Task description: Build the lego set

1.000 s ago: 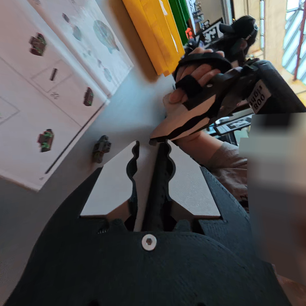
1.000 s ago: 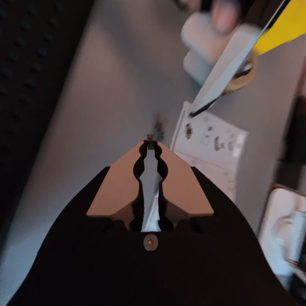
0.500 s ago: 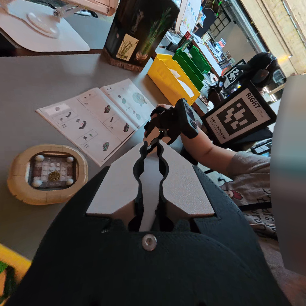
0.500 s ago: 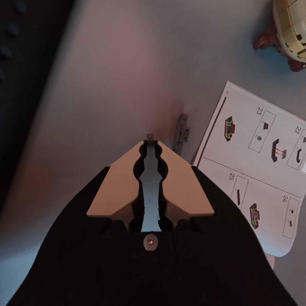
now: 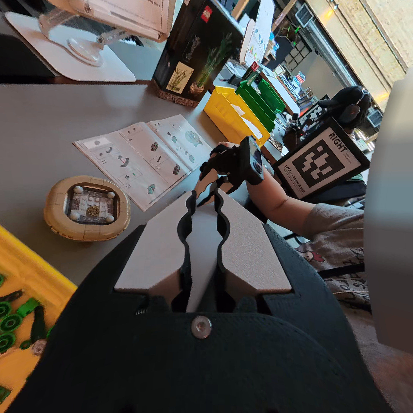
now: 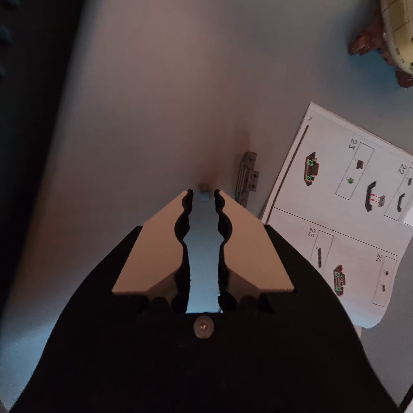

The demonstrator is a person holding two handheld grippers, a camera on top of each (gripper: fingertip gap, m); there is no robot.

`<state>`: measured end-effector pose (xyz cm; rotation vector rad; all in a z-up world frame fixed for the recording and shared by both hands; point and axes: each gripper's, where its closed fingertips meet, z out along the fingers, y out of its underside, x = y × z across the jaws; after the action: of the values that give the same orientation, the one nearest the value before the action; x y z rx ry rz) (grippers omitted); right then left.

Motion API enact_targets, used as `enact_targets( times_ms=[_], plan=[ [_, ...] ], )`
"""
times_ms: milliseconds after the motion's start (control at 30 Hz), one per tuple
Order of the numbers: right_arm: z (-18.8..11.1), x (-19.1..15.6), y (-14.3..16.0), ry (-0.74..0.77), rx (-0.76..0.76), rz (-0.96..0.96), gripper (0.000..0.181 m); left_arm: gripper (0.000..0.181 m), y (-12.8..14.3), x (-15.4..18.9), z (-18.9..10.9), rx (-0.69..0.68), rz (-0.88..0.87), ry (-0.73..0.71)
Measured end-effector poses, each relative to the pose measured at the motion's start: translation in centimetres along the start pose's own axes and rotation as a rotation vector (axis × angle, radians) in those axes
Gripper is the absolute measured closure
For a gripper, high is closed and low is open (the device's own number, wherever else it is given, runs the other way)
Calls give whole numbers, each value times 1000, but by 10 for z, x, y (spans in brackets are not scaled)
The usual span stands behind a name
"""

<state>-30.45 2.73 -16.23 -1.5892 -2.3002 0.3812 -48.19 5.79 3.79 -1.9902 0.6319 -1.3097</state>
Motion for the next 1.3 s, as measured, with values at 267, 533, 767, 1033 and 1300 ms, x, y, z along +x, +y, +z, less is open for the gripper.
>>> enact_targets(
  times_ms=[267, 533, 767, 1033, 1300],
  plan=[
    [-77, 20, -51, 221, 294, -52, 161, 149, -21, -22, -118, 175, 363, -416],
    [-116, 42, -43, 391, 367, -31, 164, 141, 27, -80, -155, -138, 423, -689],
    [-129, 52, -20, 454, 352, 12, 168, 138, 80, -126, -142, -444, 513, -736],
    [-134, 56, -10, 473, 349, 42, 169, 135, 98, -168, -148, -623, 535, -795],
    [-128, 57, -6, 452, 342, 55, 171, 148, 95, -200, -116, -730, 677, -633]
  ],
)
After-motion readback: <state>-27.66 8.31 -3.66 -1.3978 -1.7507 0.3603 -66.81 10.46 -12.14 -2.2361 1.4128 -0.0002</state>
